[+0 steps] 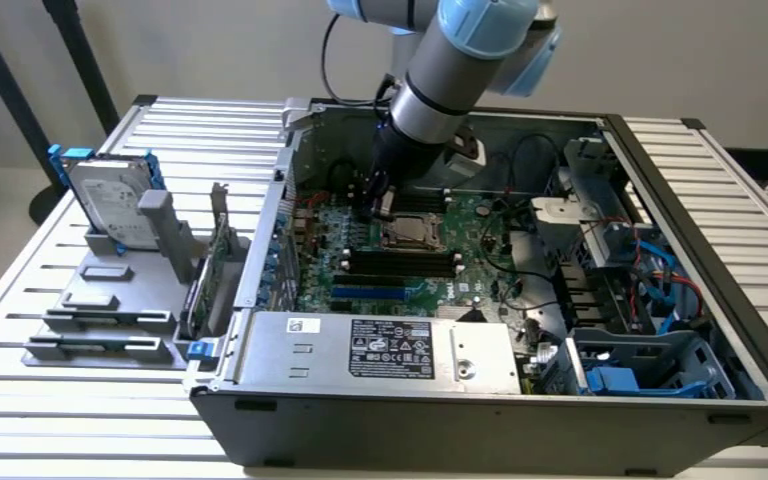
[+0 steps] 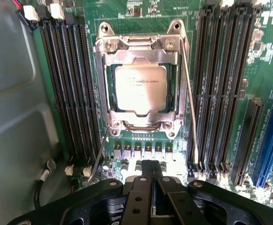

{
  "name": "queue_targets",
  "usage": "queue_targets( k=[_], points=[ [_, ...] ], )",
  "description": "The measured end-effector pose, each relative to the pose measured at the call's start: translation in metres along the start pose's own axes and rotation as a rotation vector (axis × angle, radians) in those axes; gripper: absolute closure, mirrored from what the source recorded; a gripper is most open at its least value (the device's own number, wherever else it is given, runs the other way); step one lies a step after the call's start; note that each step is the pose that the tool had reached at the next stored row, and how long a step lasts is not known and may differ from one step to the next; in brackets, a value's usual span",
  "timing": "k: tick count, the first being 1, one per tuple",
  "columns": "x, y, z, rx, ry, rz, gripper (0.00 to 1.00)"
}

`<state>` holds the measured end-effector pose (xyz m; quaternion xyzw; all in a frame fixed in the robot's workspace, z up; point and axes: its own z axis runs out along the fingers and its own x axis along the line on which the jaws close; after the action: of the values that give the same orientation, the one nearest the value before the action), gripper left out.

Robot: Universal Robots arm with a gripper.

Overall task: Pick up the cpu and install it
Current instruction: 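Install the first cpu locking lever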

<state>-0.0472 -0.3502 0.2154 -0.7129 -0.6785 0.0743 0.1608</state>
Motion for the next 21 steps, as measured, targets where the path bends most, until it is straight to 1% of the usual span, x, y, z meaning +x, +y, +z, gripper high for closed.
queue_targets(
  k=[3,9,13,21],
  points=[
    [0.000,-0.0049,0.0016,-0.0006,0.0052,0.007,0.89],
    [-0.001,-0.0109,0.0037,-0.0051,0.0251,0.045,0.89],
    [-0.001,-0.0122,0.0041,-0.0105,0.0408,0.089,0.89],
    [-0.001,-0.0134,0.0046,-0.0226,0.0749,0.185,0.89]
  ],
)
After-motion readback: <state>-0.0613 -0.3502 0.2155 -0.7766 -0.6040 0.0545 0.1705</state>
